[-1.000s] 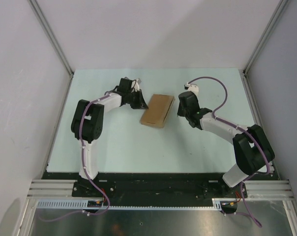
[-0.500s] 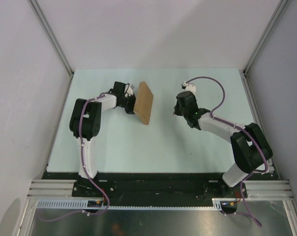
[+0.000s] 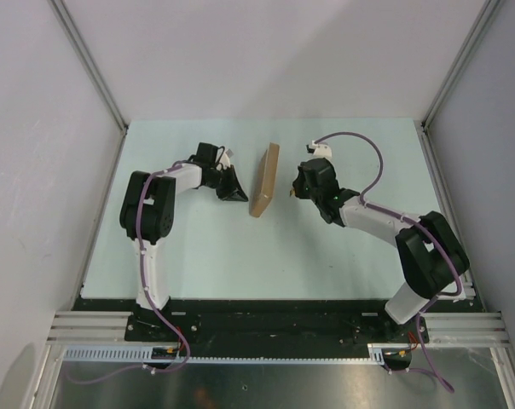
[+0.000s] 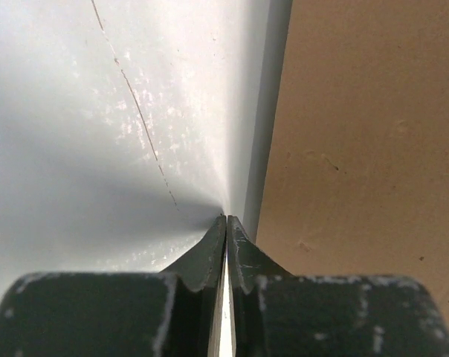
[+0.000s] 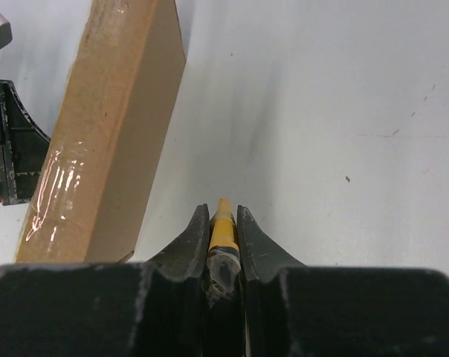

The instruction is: Unpack the express box

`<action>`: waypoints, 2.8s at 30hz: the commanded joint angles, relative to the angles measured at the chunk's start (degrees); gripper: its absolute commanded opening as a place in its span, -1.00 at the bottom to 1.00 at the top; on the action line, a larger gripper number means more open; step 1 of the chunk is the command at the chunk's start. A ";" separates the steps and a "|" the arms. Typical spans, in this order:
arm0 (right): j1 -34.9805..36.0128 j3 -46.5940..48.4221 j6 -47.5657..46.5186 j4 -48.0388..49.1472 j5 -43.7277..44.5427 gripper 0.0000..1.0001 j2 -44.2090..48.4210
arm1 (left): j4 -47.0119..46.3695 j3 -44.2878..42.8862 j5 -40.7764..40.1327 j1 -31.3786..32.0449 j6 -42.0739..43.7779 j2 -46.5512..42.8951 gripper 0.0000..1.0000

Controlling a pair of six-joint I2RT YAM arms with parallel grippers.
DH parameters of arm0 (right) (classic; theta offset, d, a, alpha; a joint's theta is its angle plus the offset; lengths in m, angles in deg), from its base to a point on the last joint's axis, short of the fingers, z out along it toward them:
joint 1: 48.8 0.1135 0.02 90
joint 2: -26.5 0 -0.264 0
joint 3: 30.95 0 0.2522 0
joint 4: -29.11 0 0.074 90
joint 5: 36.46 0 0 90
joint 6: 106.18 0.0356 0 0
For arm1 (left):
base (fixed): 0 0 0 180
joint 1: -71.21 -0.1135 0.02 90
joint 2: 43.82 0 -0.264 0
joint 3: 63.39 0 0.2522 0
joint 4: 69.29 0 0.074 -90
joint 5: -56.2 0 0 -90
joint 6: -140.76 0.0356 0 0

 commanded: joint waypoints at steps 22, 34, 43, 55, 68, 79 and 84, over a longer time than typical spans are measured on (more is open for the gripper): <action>3.20 8.27 -3.45 8.28 -4.55 -1.00 -8.41 | 4.20 2.59 4.99 0.54 2.48 -3.42 -0.80; 3.47 9.77 -4.41 7.40 -3.49 -1.00 -9.12 | 4.11 5.49 5.72 2.04 4.33 -7.81 -0.57; 3.47 9.77 -3.71 -0.94 3.19 -1.00 -5.08 | 4.02 2.69 -9.59 1.69 7.84 -18.71 0.06; 3.11 9.68 -2.22 -10.70 7.14 -1.00 0.64 | 4.19 -9.00 -15.12 6.52 12.06 -16.62 0.67; 1.09 8.27 -1.95 -13.69 8.64 -1.00 3.10 | 4.63 -15.60 -31.38 11.62 15.49 -9.50 0.74; -0.75 7.66 -1.87 -13.96 7.50 -1.00 3.45 | 4.90 -19.46 -28.75 13.81 18.91 -4.75 0.39; -1.37 7.57 -1.69 -13.96 7.58 -1.00 4.07 | 4.90 -18.41 -29.10 15.13 21.29 -4.92 0.09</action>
